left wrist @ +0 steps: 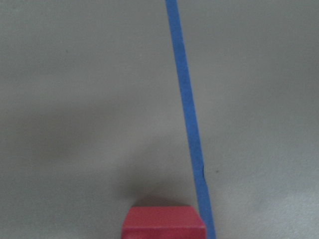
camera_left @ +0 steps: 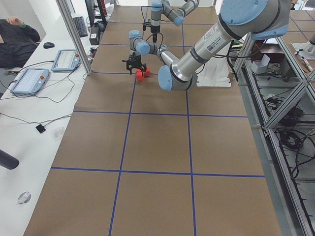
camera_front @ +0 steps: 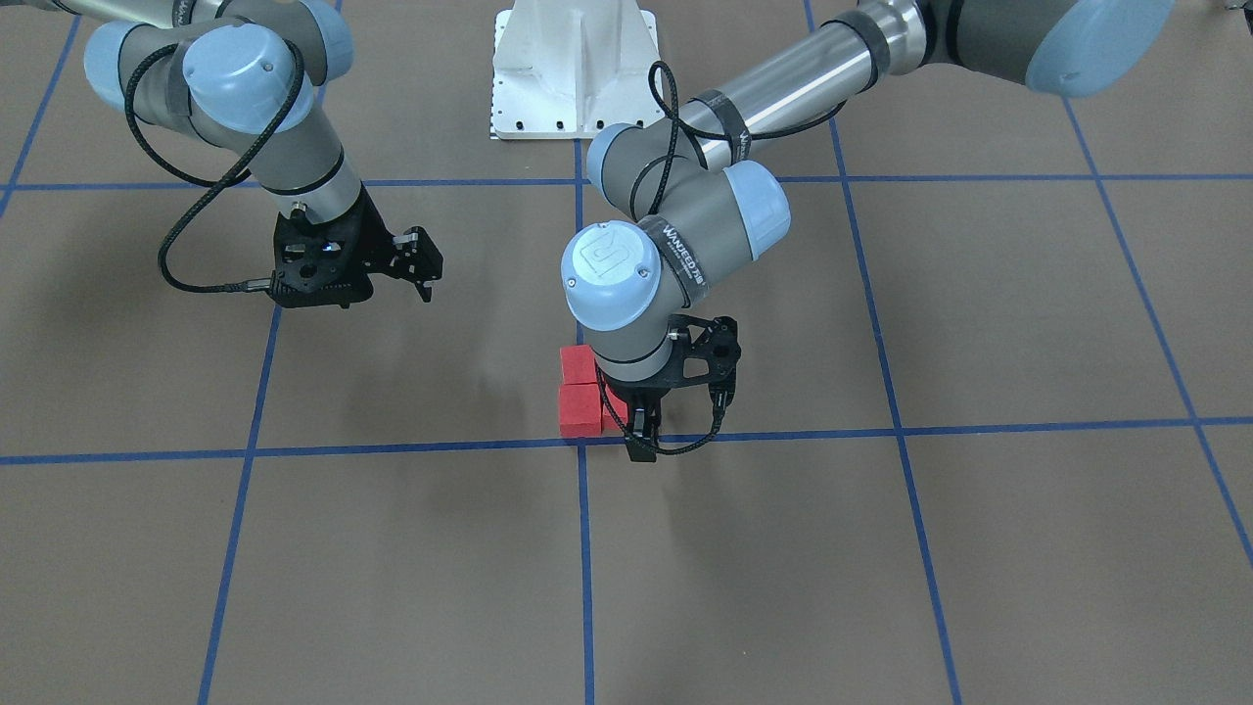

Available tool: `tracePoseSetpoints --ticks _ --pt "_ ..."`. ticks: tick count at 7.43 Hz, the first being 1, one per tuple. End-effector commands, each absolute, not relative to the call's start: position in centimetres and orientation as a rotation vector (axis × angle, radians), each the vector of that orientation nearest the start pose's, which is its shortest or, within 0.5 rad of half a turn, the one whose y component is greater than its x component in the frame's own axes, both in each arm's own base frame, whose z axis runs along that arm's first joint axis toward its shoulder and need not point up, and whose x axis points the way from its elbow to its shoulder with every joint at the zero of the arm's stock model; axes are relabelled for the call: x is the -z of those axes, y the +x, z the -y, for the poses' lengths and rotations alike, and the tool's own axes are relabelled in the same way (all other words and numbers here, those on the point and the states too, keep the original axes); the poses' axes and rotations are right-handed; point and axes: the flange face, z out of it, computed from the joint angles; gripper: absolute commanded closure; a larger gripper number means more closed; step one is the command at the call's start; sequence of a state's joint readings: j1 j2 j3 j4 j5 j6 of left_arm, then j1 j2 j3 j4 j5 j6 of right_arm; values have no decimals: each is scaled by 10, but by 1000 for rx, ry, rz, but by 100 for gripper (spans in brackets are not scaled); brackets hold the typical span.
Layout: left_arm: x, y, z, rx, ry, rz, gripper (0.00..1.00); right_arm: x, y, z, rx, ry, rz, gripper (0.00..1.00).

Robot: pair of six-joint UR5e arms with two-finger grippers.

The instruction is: Form red blocks into L shape at center

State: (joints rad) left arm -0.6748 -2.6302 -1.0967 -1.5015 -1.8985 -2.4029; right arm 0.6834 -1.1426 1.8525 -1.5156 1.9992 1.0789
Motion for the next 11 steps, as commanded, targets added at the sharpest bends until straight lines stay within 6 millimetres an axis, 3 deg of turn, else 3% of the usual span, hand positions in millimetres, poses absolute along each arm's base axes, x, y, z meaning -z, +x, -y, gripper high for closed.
tracePoseSetpoints --ticks 1,3,5,6,7,9,10,11 --pt "-183 554 620 1326 -351 -525 0 -287 -418 456 -14 79 852 1" --pt "-162 511 635 1184 -274 -581 0 -285 -411 464 -17 93 853 1" --pt "-194 454 648 998 -172 -615 0 -285 -385 483 -26 115 853 1" --pt "-214 411 649 903 -111 -636 0 -289 -367 495 -23 121 852 1" --pt "-232 356 640 769 -31 -669 0 -298 -336 513 2 135 852 1" --pt "-279 289 611 523 86 -666 0 -352 -240 546 68 125 795 1" --pt "-296 256 588 410 72 -710 0 -380 -186 558 100 120 760 1" --pt "-324 201 556 258 89 -745 0 -408 -140 560 148 123 716 1"
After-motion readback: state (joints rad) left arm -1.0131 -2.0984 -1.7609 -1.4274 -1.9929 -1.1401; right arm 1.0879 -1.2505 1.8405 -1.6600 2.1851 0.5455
